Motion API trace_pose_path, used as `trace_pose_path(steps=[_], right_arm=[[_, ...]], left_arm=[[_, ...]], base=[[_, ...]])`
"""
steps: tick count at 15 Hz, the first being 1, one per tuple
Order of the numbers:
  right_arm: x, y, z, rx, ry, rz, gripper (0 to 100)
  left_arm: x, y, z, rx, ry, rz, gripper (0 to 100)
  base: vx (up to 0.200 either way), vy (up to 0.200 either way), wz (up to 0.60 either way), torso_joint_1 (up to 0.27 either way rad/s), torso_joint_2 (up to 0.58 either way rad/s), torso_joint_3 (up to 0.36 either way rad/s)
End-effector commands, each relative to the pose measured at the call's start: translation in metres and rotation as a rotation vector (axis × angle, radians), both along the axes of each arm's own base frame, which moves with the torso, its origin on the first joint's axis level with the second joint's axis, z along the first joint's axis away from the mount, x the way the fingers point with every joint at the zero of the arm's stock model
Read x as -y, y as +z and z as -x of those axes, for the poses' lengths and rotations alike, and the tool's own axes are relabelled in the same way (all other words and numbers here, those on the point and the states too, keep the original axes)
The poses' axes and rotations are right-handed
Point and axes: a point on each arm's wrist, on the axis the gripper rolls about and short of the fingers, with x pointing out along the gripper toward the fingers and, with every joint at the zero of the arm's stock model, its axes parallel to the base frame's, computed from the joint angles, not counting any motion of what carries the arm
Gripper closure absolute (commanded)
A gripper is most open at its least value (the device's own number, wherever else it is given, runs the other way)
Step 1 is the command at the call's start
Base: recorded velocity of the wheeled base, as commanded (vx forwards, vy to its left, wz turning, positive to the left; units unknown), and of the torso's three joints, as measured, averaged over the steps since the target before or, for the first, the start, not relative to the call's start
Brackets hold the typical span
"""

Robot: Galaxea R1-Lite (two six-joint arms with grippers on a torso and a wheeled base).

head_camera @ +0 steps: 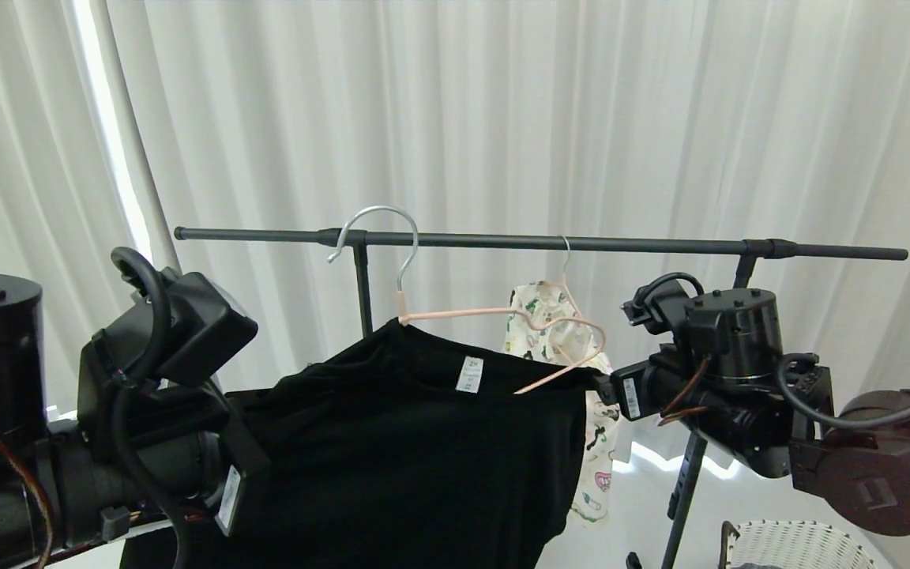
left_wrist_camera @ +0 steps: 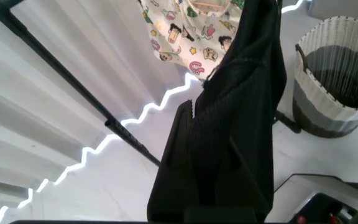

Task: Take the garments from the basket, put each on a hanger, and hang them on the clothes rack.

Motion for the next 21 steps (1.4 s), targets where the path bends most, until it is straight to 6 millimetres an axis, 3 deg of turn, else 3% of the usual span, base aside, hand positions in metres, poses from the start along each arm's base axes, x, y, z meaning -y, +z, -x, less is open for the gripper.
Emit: trace_pose_path(steps=[1,4,8,14,18,21], right_arm=[[0.003,0.001,-0.001,0.003,-0.011,-0.002,0],[0.008,0.003,-0.007,0.024,-0.024,0.003,0],[0.007,0.010,-0.006,0.066,-0.005,-0.003,0],[0.006,0.045,0.021,0.137,0.282,-0.057,0],[0.004,0.044,0.036,0.068,0.413,-0.017,0],[-0.006,0.033,0.044,0.043,0.508,0.037,0]], left_arm=[[-0.002,-0.003,0.003,-0.005,-0.001,-0.005,100],[-0.009,-0.014,0.008,0.014,-0.013,-0.086,100],[-0.018,-0.023,0.000,0.028,0.011,-0.191,100],[-0.013,-0.040,-0.015,-0.039,0.069,-0.279,100],[-0.011,-0.043,-0.030,-0.074,0.156,-0.288,100],[-0.005,-0.038,-0.021,-0.076,0.095,-0.216,100]], base=[[0.000,0.000,0.00,0.000,0.00,0.000],[0.000,0.000,0.00,0.000,0.00,0.000],[0.000,0.000,0.00,0.000,0.00,0.000],[0.000,0.000,0.00,0.000,0.00,0.000],[0.000,0.000,0.00,0.000,0.00,0.000],[0.000,0.000,0.00,0.000,0.00,0.000]])
